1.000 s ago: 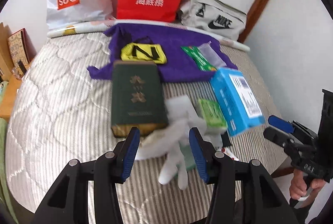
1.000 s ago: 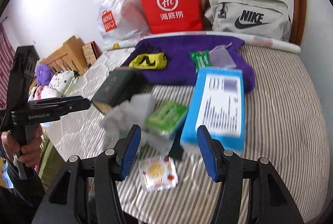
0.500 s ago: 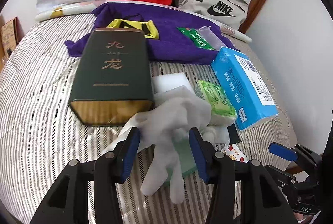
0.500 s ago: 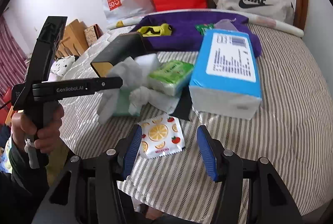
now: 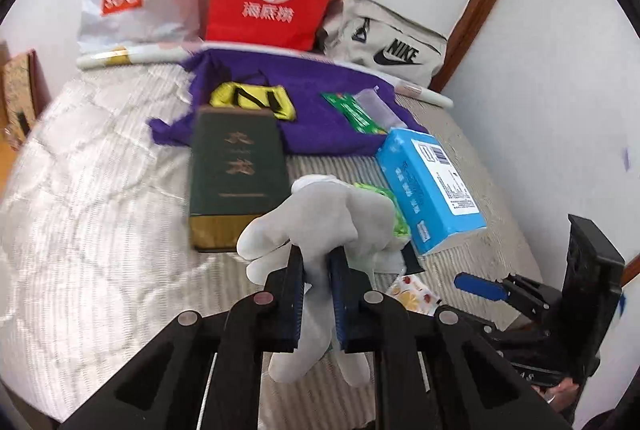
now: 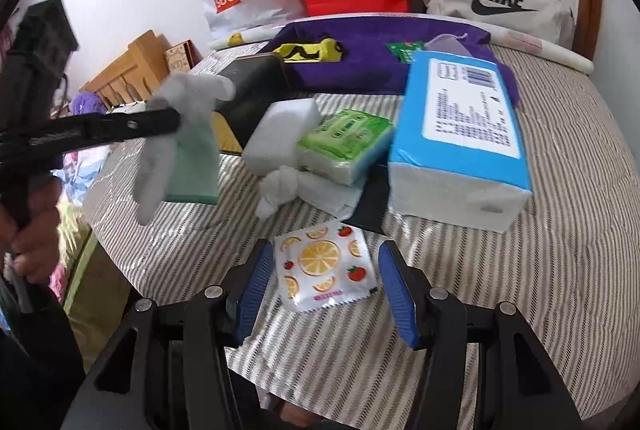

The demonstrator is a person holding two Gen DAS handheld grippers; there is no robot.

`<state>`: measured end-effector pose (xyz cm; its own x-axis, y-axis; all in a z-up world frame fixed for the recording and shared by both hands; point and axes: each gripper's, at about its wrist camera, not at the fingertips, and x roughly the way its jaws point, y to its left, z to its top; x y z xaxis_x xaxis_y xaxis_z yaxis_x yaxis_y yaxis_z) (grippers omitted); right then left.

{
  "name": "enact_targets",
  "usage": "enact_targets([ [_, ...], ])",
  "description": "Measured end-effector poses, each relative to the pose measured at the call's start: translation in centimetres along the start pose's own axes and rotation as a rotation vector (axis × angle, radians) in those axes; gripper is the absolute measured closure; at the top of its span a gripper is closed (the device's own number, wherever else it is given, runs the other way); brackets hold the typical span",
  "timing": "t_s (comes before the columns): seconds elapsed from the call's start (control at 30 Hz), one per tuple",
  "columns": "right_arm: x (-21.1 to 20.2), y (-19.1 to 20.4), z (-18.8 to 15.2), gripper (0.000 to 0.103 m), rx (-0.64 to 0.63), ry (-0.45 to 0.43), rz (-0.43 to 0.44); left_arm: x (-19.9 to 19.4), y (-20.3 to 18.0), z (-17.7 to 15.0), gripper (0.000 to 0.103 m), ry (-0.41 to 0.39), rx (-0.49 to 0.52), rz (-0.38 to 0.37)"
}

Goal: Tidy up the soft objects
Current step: 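Lift white glove with left gripper while right gripper grasps white cloth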

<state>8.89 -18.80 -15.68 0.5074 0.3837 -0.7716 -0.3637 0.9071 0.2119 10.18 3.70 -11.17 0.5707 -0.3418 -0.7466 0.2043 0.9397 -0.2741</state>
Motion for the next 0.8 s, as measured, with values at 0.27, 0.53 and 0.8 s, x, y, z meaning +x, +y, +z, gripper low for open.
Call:
enact_targets([
  [0.27,2.2,3.0,0.9,0.048,-0.076,0.006,0.001,0.4,3.2,-1.7,0.091,0.035,-0.033,0.130],
  [0.53,4.8,4.1,2.7,0.060,-0.062,0.001,-0.011,1.6,5.4,-2.8,0.090,0.066,-0.078,0.136],
  [0.8,8.1,5.6,3.6,0.060,-0.112,0.059,-0.116,3.1,5.8,-3.4,0.090,0.102,-0.092,0.078],
])
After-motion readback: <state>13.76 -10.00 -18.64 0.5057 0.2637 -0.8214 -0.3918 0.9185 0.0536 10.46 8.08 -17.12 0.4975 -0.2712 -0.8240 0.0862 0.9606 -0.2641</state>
